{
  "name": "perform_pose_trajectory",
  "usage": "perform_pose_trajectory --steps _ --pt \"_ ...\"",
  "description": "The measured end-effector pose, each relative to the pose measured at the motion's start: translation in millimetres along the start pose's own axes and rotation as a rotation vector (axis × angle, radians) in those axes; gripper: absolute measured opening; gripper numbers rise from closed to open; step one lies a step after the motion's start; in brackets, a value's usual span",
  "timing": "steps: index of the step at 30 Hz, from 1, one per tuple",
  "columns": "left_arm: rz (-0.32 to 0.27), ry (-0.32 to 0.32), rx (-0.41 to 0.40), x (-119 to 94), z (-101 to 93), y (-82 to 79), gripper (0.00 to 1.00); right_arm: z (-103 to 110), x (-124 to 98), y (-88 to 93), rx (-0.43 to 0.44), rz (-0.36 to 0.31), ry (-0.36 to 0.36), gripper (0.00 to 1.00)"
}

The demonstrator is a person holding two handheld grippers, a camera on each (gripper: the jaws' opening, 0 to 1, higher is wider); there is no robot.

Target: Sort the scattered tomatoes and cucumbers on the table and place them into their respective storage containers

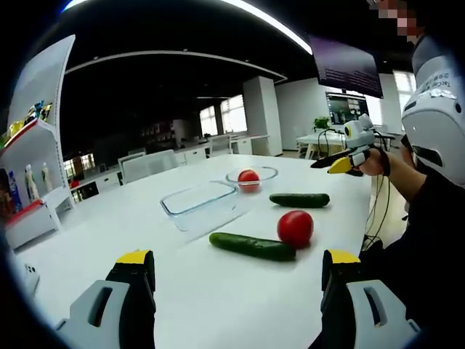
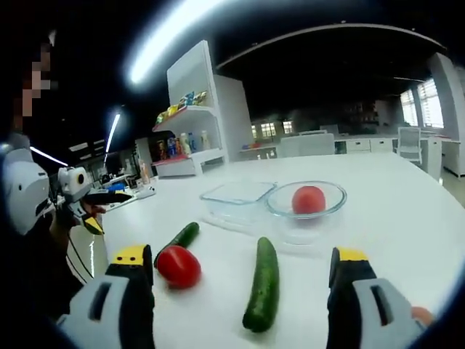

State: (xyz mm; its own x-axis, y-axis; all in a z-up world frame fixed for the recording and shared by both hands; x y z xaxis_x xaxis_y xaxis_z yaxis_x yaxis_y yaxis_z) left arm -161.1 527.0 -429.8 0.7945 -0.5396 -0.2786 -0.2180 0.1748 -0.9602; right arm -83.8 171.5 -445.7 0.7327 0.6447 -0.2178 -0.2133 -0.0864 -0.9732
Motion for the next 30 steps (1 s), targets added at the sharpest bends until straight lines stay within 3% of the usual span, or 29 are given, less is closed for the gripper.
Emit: perform_pose_trajectory --steps 19,30 --pt "-0.007 -0.009 -0.004 -4.0 1.4 0.0 0.95 61.3 35.9 13.9 -0.017 0.046 -0.233 0.94" --pt "-0.005 -0.007 -0.004 -2.8 0.3 -0.3 0.95 76.6 50.2 24.4 -0.055 0.081 -0.307 0.93"
Point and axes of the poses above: the point that each gripper's makers call its tool centre point, and the gripper's own axes: x roughly forward along the fingers, z roughly to its left, y roughly out of its underside, the point moved 7 cm from there along -x, roughly backward along the fingers, and after that the axes turned 6 degrees about -x, right-handed, at the moved point
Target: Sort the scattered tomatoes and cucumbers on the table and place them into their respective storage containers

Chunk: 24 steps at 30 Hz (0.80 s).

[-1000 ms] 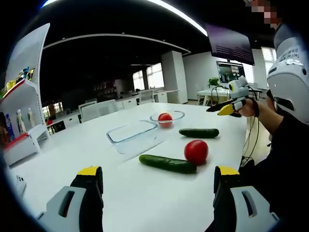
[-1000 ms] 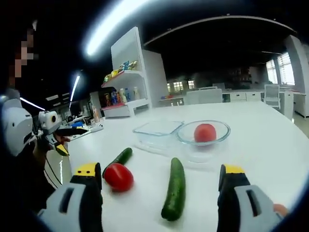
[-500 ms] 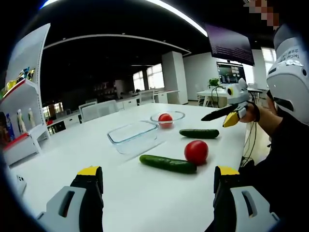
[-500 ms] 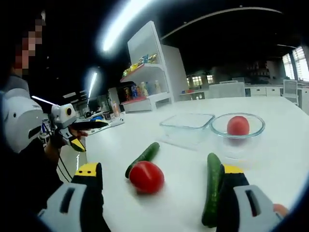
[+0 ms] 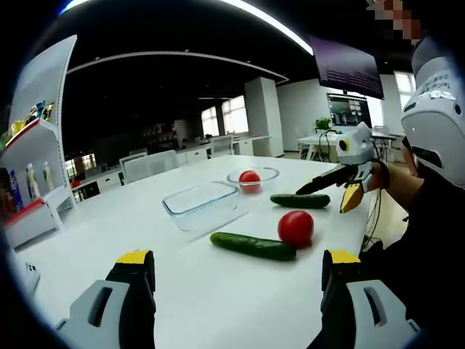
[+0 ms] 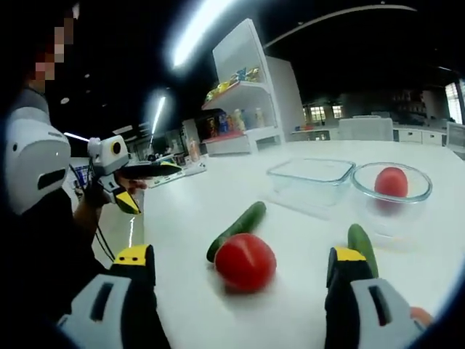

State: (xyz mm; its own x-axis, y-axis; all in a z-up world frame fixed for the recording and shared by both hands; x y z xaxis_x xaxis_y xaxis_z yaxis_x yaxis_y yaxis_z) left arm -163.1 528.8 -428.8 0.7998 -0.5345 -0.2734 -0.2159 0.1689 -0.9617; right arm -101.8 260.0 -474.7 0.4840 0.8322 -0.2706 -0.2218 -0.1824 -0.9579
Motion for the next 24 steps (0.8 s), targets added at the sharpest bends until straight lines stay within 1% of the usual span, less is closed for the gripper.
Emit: perform_pose_trajectory --steps 13,21,24 --pt "0.004 -0.002 -0.004 1.1 -0.1 1.1 0.95 -0.2 25.2 11.2 -0.047 0.045 -0.072 0.85" --pt "0.009 -0.003 -0.007 2.3 1.1 3.2 0.95 0.8 36.8 16.8 -0.141 0.089 -0.078 0.75" --pt "0.008 -0.003 -0.007 2.8 1.5 3.5 0.95 1.1 40.2 18.2 -0.168 0.096 -0.079 0.74"
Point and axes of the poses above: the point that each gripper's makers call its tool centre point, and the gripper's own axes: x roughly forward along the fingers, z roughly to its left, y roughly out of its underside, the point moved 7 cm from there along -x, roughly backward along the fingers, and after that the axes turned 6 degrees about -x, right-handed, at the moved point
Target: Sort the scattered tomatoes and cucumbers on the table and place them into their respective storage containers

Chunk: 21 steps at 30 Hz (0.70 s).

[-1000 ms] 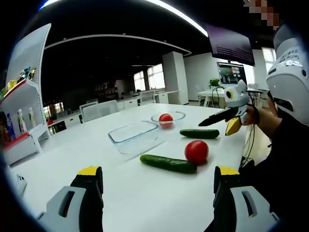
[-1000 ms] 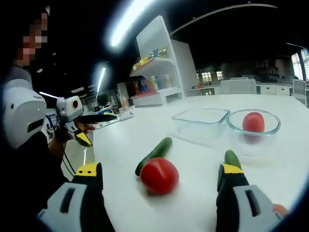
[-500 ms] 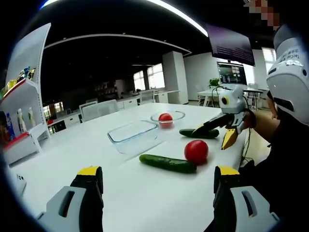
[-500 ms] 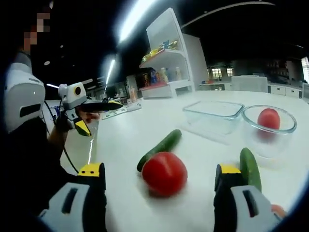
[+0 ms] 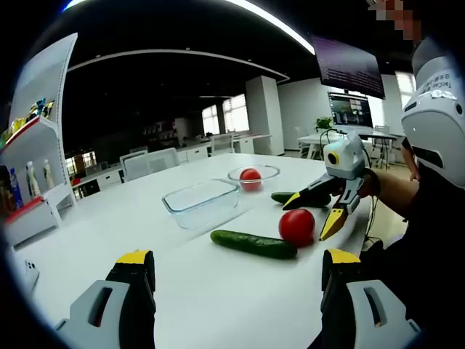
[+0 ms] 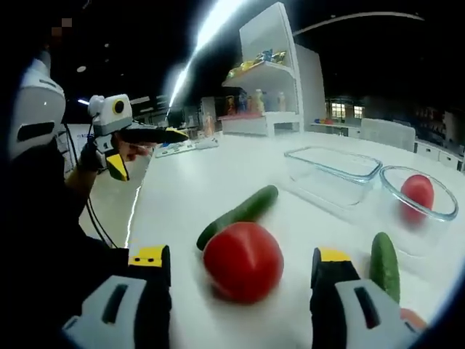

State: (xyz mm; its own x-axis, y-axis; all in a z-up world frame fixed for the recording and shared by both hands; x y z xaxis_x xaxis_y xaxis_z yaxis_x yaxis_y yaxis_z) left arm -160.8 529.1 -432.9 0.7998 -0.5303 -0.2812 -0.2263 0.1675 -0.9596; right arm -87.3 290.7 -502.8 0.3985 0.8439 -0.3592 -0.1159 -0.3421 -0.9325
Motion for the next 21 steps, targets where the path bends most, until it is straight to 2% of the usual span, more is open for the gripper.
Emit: perform_pose_trajectory --steps 3,8,14,21 --pt "0.001 0.002 -0.001 0.2 -0.2 0.4 0.95 2.3 2.9 0.6 -0.024 0.004 -0.009 0.72" --pt "0.002 0.001 -0.003 -0.3 0.8 1.6 0.95 4.4 7.2 5.5 -0.066 0.034 -0.019 0.60" --pt "0.001 0.001 -0.002 -0.5 0.8 1.6 0.95 3.8 9.2 7.2 -0.076 0.047 -0.010 0.56" --pt "0.000 0.002 -0.001 -1.0 1.5 1.3 0.95 3.6 9.8 9.1 -0.108 0.062 0.003 0.44"
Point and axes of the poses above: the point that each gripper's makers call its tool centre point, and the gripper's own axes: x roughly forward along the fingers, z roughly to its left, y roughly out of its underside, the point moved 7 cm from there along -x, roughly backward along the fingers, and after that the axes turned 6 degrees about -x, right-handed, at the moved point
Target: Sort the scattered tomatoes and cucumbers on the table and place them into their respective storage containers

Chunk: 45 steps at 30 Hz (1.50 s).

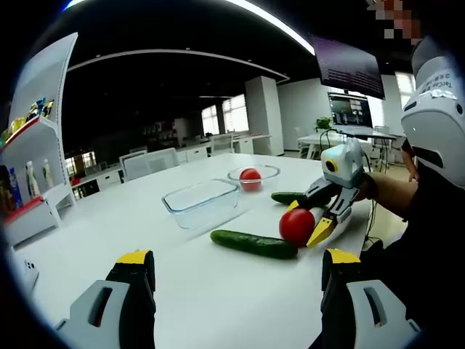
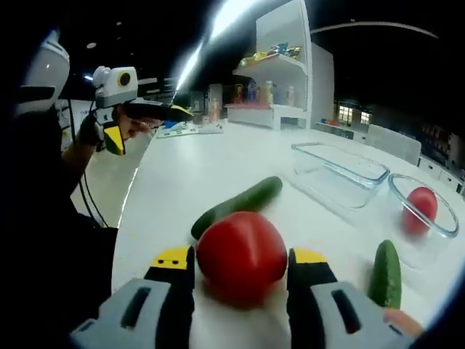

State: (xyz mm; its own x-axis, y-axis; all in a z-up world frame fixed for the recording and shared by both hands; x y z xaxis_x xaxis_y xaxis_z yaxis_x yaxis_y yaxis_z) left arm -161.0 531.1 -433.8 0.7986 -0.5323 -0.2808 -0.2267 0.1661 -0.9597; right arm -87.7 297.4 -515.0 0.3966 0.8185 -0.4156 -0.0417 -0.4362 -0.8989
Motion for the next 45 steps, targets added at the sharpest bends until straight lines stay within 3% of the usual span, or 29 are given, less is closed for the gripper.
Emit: perform_pose_trajectory --steps 11,14,27,34,45 --pt "0.000 -0.005 0.000 -0.8 0.7 -0.5 0.95 2.2 -0.3 -1.2 -0.077 0.007 0.004 0.41" --pt "-0.001 -0.003 0.000 -0.7 0.1 -0.8 0.95 0.7 -0.5 -0.6 0.009 0.021 0.026 0.41" --pt "0.002 -0.010 0.008 -2.2 -0.4 -1.7 0.95 -1.4 -4.8 -1.5 0.051 0.025 0.065 0.39" --pt "-0.002 -0.002 0.010 -1.3 -3.9 -3.9 0.95 -3.1 -23.6 -10.5 0.077 -0.014 0.108 0.38" --pt "-0.003 -0.001 0.018 -1.3 -7.1 -7.4 0.95 -3.7 -76.1 -37.2 0.099 -0.084 0.188 0.38"
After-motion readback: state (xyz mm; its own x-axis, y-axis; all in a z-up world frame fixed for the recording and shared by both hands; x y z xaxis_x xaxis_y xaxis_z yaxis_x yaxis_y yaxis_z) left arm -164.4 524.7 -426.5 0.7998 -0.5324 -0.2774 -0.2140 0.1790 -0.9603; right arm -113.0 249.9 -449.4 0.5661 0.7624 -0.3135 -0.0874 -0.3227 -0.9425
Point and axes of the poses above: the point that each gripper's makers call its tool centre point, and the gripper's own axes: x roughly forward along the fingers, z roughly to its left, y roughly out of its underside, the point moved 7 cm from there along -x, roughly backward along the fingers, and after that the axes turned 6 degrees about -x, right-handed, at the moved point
